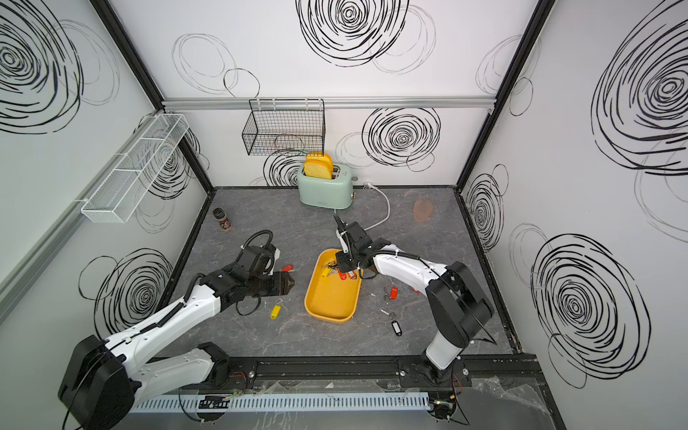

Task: Take the keys out of the storage box
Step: Pick up the key from the storage box.

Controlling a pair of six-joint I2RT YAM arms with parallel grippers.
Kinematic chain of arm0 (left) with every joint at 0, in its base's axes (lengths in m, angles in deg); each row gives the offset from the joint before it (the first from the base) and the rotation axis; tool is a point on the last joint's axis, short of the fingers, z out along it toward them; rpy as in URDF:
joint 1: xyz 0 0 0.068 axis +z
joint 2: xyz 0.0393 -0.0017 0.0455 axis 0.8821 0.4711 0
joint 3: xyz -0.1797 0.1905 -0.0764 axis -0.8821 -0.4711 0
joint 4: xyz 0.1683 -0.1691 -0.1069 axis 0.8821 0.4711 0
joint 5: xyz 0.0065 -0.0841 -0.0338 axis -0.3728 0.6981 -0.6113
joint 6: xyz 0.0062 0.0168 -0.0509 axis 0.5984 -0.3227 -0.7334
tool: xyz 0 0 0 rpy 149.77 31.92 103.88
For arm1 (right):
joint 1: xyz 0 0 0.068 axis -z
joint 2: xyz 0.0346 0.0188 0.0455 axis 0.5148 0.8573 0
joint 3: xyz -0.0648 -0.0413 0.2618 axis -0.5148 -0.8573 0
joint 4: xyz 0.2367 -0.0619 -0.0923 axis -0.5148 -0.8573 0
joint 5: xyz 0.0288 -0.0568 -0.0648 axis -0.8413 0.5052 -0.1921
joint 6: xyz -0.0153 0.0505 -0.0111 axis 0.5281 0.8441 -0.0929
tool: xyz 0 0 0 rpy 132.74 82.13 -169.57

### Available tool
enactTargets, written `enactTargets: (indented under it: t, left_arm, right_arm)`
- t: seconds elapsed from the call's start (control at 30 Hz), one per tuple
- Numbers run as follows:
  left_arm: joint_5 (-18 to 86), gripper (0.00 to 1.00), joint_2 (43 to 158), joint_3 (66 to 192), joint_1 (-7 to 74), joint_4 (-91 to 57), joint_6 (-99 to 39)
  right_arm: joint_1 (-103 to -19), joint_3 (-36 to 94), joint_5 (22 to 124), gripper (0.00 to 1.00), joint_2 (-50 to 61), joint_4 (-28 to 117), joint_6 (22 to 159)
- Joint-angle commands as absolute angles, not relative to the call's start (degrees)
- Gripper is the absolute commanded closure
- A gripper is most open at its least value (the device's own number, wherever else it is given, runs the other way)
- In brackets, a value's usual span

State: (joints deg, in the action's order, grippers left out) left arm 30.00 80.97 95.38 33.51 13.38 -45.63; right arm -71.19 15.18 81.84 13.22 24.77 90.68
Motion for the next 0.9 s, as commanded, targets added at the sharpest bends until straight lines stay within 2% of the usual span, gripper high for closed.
enactTargets:
  t: [0.0, 0.57, 0.73, 0.87]
  left_arm:
    - [30.95, 0.36, 80.17, 94.70, 34.17, 11.07, -45.00]
    - [31.30, 0.36, 80.18, 93.89, 35.16, 10.87, -44.83]
    - [31.43, 0.36, 80.44, 93.98, 35.42, 10.91, -44.65]
    - [31.47, 0.36, 80.46, 94.06, 35.66, 10.92, -44.65]
  right_arm:
    - [-71.50, 16.96, 81.13, 0.68, 16.03, 25.37, 87.79]
    - [-72.73, 19.64, 79.97, 0.66, 24.73, 28.38, 85.69]
    - [-73.17, 20.50, 81.28, 0.67, 26.34, 28.20, 85.37]
    - [-73.40, 21.47, 82.13, 0.73, 27.23, 27.61, 84.88]
